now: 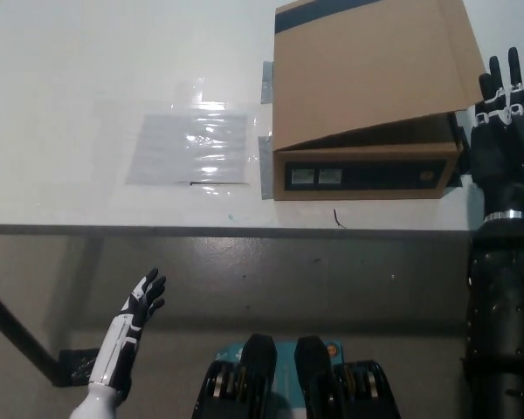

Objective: A small storage box is placed at the center of the table and the robot uses its right hand to slide under its lid and push it upwards to open it

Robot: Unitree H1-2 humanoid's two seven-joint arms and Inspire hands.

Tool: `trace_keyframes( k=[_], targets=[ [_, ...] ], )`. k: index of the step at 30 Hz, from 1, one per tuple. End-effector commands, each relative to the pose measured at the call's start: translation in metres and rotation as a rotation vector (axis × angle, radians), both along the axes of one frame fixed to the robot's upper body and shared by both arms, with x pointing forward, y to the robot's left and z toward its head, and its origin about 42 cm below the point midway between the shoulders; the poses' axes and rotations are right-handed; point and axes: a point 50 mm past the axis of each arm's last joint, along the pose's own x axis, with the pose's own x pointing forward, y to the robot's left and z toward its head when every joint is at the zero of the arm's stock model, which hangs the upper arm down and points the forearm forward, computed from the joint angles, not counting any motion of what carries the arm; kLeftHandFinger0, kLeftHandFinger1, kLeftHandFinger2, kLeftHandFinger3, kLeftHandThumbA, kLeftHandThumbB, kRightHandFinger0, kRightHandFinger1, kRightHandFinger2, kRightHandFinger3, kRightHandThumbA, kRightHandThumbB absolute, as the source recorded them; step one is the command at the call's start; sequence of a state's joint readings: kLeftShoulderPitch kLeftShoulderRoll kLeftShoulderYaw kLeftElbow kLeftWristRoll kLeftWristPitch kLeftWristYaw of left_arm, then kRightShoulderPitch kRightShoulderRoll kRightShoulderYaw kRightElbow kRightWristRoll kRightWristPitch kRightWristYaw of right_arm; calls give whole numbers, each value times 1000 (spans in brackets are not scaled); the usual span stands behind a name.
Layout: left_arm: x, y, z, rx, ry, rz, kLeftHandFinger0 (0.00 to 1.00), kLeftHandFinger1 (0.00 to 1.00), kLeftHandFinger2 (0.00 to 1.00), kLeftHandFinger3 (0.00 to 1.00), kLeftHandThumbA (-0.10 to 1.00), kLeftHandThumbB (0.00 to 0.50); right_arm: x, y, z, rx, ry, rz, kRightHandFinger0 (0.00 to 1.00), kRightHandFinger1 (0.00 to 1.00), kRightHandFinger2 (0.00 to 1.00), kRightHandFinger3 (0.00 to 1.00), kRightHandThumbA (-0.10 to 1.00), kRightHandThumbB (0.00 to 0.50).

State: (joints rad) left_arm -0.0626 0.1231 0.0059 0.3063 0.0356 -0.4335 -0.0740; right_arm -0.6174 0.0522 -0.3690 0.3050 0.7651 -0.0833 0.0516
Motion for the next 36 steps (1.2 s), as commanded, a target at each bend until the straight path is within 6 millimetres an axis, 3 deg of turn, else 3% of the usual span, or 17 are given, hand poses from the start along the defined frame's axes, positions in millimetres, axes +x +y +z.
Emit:
trace_keyframes(
  k=[1,11,15,26,35,36],
  targets=[
    [7,2,13,5,-72,-17,1000,1000,1000,1000,1000,500,14,13,26,23,-62,40,1000,1000,1000,1000,1000,355],
    [8,2,14,3,-73,-16,1000,1000,1000,1000,1000,500,25,34,2,90,12,116,1000,1000,1000,1000,1000,296],
    [7,2,13,1,-69,-19,1000,1000,1000,1000,1000,500,26,49,6,88,16,136,1000,1000,1000,1000,1000,316],
    [7,3,12,9,-67,-19,1000,1000,1000,1000,1000,500,24,89,42,88,-72,244,1000,1000,1000,1000,1000,322],
    [7,3,12,13,-65,-19,1000,1000,1000,1000,1000,500,21,110,70,60,-109,276,1000,1000,1000,1000,1000,346],
    [8,3,12,16,-67,-17,1000,1000,1000,1000,1000,500,21,116,74,47,-115,288,1000,1000,1000,1000,1000,320]
  ],
)
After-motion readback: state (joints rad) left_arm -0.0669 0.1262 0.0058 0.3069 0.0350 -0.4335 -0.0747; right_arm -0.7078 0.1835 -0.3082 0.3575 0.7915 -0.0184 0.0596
